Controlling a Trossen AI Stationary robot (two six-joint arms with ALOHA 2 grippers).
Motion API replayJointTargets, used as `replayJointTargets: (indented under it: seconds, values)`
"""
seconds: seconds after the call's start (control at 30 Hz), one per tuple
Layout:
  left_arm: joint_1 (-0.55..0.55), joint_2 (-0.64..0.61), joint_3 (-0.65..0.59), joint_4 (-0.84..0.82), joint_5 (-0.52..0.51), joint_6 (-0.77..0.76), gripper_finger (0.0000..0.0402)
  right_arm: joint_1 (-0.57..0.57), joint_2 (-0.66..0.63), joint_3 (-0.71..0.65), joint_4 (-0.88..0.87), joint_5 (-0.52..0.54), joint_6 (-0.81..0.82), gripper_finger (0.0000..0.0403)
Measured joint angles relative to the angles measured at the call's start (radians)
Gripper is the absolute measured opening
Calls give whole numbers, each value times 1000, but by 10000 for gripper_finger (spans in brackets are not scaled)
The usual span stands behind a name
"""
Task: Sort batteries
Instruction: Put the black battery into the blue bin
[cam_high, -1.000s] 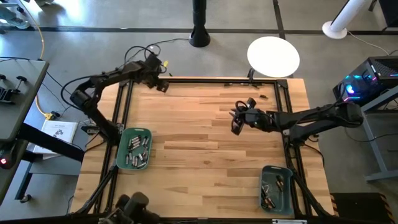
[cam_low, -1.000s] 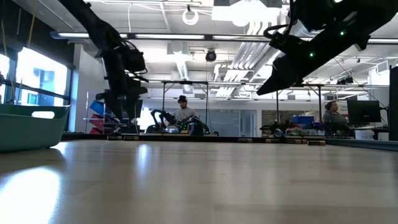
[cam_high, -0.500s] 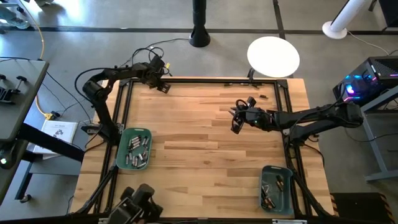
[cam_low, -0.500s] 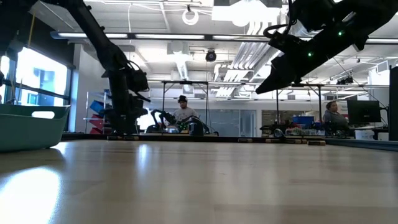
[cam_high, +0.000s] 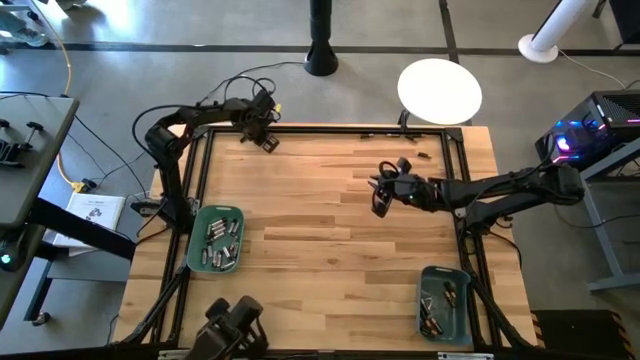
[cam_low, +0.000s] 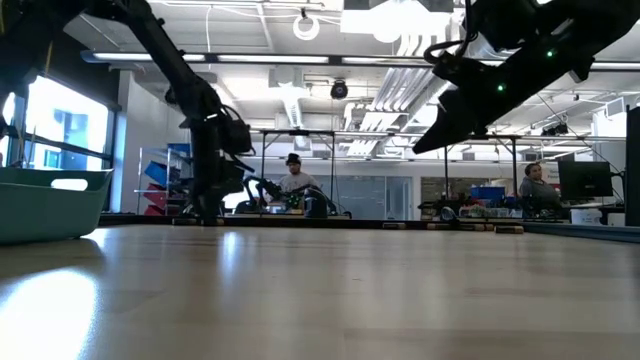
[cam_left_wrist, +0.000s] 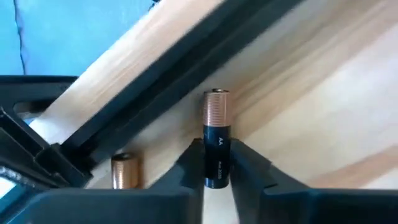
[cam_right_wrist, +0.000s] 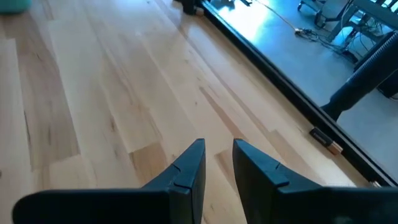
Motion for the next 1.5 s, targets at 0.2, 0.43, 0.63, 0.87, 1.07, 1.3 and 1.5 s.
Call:
replayJointTargets:
  seconds: [0.2, 0.43, 0.63, 0.87, 1.07, 1.3, 1.5]
  values:
    - [-109, -142, -26, 3, 28, 36, 27, 69, -41, 0, -60, 39, 60, 73]
    - [-373, -319, -238, 537, 353, 65, 27, 118, -10, 0, 77, -39, 9, 75]
    - [-581, -326, -437, 1262, 462, 8, 27, 73, 77, 0, 418, -204, -75, 118]
    - [-729, -317, -458, 1544, 405, 6, 27, 0, 142, 1, 843, -389, -118, 210]
    - [-752, -317, -457, 1569, 364, 19, 27, -13, 177, 43, 878, -550, -155, 232]
    - [-752, -317, -457, 1565, 366, 13, 27, -14, 222, 113, 817, -549, -183, 199]
    - [-752, -317, -457, 1564, 366, 10, 27, -14, 226, 158, 696, -549, -184, 142]
